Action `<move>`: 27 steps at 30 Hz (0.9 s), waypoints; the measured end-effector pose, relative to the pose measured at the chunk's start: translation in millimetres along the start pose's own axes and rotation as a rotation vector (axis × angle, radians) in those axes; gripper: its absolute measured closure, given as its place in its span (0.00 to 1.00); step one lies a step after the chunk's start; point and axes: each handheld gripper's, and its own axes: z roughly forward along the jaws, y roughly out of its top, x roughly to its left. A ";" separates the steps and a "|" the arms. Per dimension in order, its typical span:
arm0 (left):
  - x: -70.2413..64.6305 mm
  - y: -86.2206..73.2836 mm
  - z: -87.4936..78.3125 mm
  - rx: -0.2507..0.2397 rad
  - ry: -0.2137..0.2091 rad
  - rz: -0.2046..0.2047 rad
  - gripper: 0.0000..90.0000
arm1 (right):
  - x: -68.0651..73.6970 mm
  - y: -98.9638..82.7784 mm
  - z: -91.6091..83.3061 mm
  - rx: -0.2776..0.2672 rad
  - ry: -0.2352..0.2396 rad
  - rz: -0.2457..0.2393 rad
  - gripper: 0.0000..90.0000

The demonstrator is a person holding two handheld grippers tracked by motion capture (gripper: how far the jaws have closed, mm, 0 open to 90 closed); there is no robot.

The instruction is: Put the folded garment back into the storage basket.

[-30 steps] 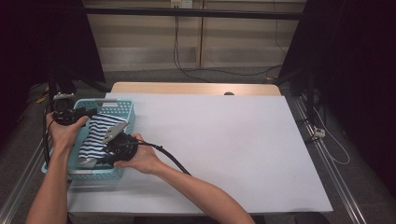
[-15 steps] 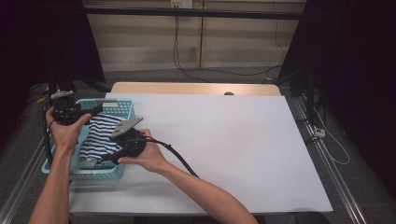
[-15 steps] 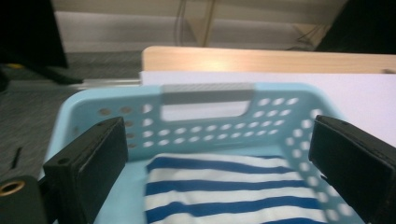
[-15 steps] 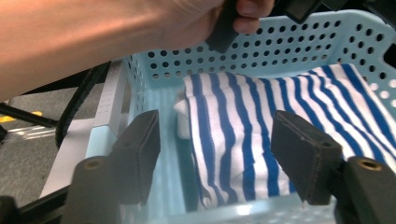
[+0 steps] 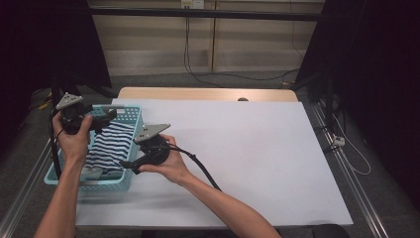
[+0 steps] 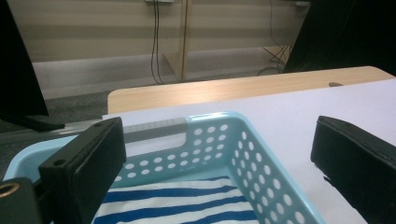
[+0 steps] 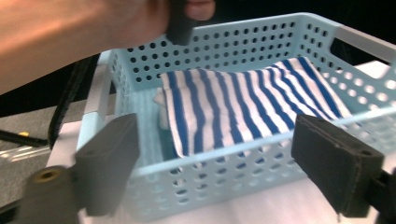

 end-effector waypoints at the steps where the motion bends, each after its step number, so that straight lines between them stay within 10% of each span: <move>1: -1.2 0.1 -0.8 -0.007 0.003 -0.005 0.04 | -1.1 -0.6 -2.6 -0.003 -0.009 0.003 0.14; 8: -5.8 -7.1 -6.2 0.023 0.021 -0.002 0.05 | -6.0 -3.8 -19.1 -0.024 -0.055 0.009 0.07; 17: -30.8 -15.6 -21.6 -0.075 0.061 0.018 0.06 | -8.5 -15.7 -44.5 -0.070 -0.174 0.004 0.08; 22: -45.8 -18.7 -27.2 -0.065 0.026 0.068 0.06 | -9.7 -20.0 -64.9 -0.093 -0.228 0.004 0.08; 27: -54.2 -20.0 -34.6 -0.078 -0.022 0.026 0.05 | -14.2 -24.6 -87.1 -0.119 -0.261 0.019 0.08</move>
